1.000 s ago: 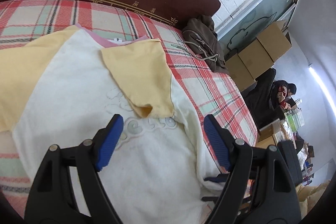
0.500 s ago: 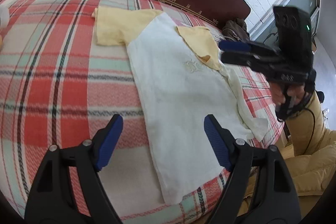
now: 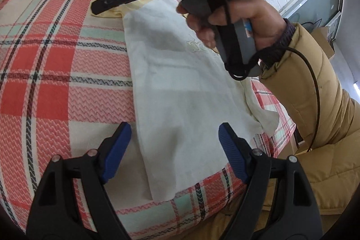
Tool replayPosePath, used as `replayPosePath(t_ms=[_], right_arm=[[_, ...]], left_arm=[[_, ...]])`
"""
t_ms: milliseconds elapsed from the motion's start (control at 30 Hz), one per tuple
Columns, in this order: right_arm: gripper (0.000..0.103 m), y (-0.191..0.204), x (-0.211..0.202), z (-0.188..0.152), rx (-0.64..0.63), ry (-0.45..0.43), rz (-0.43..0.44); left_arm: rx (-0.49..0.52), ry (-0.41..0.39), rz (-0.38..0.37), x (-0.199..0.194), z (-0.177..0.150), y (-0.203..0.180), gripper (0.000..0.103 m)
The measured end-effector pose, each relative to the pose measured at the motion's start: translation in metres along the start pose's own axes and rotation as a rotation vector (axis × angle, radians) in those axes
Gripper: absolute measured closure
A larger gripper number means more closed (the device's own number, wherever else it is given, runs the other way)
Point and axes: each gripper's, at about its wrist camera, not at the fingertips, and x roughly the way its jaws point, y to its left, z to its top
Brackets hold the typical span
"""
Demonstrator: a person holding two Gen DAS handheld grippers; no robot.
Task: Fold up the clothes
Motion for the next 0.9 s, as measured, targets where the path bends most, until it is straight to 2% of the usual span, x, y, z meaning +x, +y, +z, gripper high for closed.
replayPosePath(t_ms=[33,100,167,267,300,333,367,400,433,500,533,667,900], right_arm=[[0.033,0.002,0.005,0.003,0.002,0.006,0.001],[0.031,0.005,0.012,0.007,0.008,0.015,0.006],[0.031,0.009,0.022,0.009,-0.005,0.037,-0.019],[0.037,0.007,0.030,0.007,-0.002,0.053,-0.062],[0.048,0.005,0.029,0.006,0.006,0.042,-0.070],[0.068,0.001,0.028,0.006,0.018,0.034,-0.074],[0.079,-0.005,0.026,0.006,0.037,0.031,-0.073],[0.092,-0.010,0.024,0.007,0.055,0.028,-0.071],[0.093,-0.016,0.022,0.007,0.073,0.025,-0.070],[0.094,-0.028,0.015,0.006,0.127,0.009,-0.029],[0.094,-0.035,0.009,0.005,0.167,-0.009,0.018],[0.094,-0.064,-0.029,-0.002,0.285,-0.105,0.136],[0.094,-0.119,-0.091,-0.040,0.446,-0.236,0.192]], left_arm=[[0.001,0.002,-0.008,0.001,0.000,-0.001,0.023],[0.005,0.004,-0.016,0.003,-0.001,-0.002,0.023],[0.022,0.003,-0.007,0.005,-0.001,-0.003,0.023],[0.027,0.004,-0.007,0.006,-0.001,-0.003,0.023],[0.024,0.005,-0.009,0.007,-0.001,-0.003,0.023],[0.019,0.004,-0.003,0.007,0.000,-0.002,0.025],[0.020,0.005,0.002,0.008,0.001,-0.003,0.030],[0.025,0.008,0.007,0.009,0.001,-0.003,0.044],[0.030,0.015,0.016,0.011,0.002,-0.004,0.054],[0.046,0.031,0.046,0.017,0.003,-0.005,0.086],[0.044,0.029,0.047,0.017,0.005,-0.005,0.092],[0.055,0.001,0.022,0.013,0.014,-0.011,0.093],[0.165,-0.034,-0.093,0.010,0.032,-0.055,0.093]])
